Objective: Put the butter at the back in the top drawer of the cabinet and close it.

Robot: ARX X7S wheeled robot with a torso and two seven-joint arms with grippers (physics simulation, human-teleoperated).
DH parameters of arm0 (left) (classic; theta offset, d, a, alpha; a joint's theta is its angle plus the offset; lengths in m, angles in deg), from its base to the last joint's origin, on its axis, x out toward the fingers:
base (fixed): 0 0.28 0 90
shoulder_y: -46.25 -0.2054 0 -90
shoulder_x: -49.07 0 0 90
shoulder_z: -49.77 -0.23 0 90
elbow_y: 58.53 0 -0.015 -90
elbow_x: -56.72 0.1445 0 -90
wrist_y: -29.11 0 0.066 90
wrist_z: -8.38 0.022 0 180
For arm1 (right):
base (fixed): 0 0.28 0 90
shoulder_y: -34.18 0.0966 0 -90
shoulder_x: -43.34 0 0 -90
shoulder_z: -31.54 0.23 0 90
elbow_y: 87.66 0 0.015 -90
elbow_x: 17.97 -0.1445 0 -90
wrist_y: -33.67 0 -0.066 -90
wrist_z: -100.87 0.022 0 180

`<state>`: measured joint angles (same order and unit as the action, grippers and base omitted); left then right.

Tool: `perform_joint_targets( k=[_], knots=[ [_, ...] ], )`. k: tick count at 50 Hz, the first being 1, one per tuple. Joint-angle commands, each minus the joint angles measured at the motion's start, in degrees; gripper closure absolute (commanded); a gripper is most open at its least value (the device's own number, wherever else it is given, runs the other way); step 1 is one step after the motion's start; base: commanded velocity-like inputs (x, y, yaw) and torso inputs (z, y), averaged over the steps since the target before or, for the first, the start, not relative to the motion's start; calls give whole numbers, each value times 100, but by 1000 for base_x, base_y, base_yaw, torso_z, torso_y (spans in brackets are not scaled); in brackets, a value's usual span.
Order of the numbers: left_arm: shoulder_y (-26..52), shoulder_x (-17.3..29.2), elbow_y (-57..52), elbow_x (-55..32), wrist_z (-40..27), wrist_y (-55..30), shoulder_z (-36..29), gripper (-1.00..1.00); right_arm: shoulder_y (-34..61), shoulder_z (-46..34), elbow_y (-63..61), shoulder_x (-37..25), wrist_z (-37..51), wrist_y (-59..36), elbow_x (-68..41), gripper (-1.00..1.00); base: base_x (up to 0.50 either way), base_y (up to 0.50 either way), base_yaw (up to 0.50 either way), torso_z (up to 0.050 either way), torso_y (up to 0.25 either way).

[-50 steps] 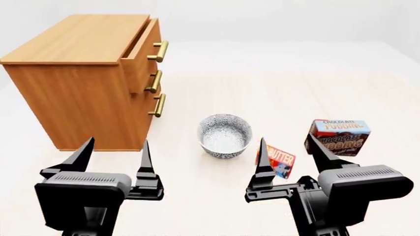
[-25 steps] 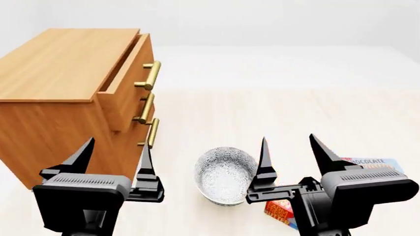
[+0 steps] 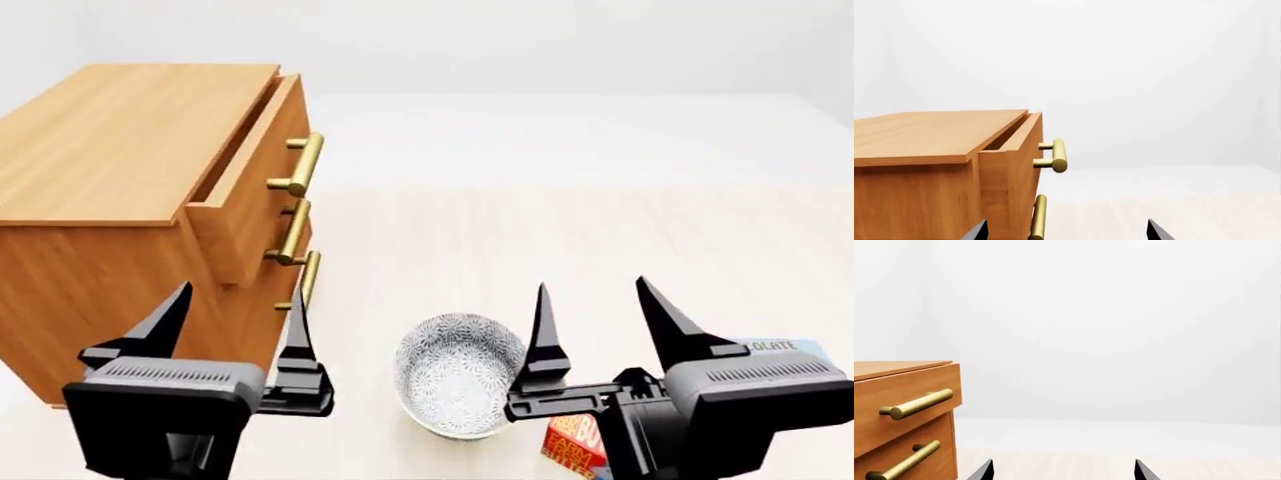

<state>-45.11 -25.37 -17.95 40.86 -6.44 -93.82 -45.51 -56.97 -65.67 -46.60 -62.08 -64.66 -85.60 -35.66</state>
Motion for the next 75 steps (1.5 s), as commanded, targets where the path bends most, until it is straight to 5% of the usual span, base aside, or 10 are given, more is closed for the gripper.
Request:
perform_joint_targets(
  k=[1,16,27,43,55,75],
  knots=[
    [-48,46,-132,-79,-36,-41,17,-100,-92,4,4,-39,31,124,10,-100,0,0,0,0,0],
    [324,219,-1041,-814,-390,-1026,325,-100,-445,349,-97,-140,73,506,-136,-100,0,0,0,0,0],
    [1529,1986,-1048,-3237,-2909,-917,-375,-100,-494,413,-73,-212,50,589,-281,-100,0,0,0,0,0],
    [4289,2569,-754,-6713,-4967,-1779,-354,-100,-467,476,-76,-299,102,528,-482,-100,0,0,0,0,0],
    [6038,2480,354,-7587,-5443,-2287,-901,-100,-465,498,-81,-360,136,513,-591,-100,0,0,0,0,0],
    [8471,1857,3441,-8730,-5070,-3310,-2025,-100,-383,525,-30,-452,196,427,-790,-100,0,0,0,0,0]
  ],
)
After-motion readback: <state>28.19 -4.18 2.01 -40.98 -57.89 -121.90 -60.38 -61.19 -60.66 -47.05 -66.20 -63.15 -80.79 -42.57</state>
